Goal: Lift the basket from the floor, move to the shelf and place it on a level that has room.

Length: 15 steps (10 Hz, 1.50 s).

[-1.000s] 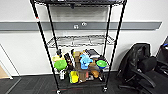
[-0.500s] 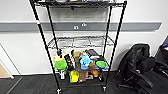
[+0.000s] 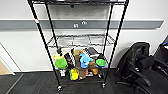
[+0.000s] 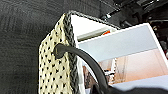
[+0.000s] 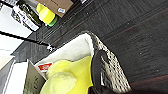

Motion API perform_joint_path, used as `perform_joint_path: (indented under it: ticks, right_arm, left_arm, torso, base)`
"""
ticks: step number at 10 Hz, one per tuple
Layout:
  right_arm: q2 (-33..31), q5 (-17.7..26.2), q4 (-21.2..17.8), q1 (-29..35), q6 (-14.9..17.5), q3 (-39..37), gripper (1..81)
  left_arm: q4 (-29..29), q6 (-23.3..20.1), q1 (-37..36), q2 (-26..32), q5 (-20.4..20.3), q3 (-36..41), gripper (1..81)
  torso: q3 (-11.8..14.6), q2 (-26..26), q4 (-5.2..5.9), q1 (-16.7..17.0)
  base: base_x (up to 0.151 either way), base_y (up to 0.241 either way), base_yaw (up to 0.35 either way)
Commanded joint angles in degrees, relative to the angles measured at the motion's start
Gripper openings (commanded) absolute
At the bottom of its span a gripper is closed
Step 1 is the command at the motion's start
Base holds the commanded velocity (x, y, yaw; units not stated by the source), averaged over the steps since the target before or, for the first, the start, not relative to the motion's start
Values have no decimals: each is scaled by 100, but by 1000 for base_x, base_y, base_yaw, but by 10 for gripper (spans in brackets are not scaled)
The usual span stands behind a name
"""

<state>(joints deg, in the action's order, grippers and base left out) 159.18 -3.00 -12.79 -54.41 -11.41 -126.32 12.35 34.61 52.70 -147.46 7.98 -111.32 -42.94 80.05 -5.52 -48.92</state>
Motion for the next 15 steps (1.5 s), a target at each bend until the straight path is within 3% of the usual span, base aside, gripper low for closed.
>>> perform_joint_path:
  ticks: [1,5,10,12,15]
  right_arm:
    - [-68,45,-39,733,-89,529,10]
    - [-586,-8,4,795,-81,1469,10]
    - [-877,-131,-4,803,-125,1963,10]
    - [-868,-131,-4,847,-125,1981,10]
    - [-877,-131,-13,847,-125,1998,10]
  left_arm:
    - [-145,2,-678,145,-25,453,10]
    - [-259,11,-677,655,-402,1103,10]
    - [-286,2,-669,638,-491,1245,10]
    - [-294,2,-669,656,-491,1280,10]
    - [-294,2,-669,708,-500,1341,10]
  torso:
    - [0,-557,0,361]
    - [0,-1340,0,863]
    - [0,-2300,0,1484]
    - [535,-2676,0,1720]
    - [897,-3143,0,2019]
  base:
    - [0,0,0]
    - [0,0,0]
    - [0,0,0]
    - [0,0,0]
    - [0,0,0]
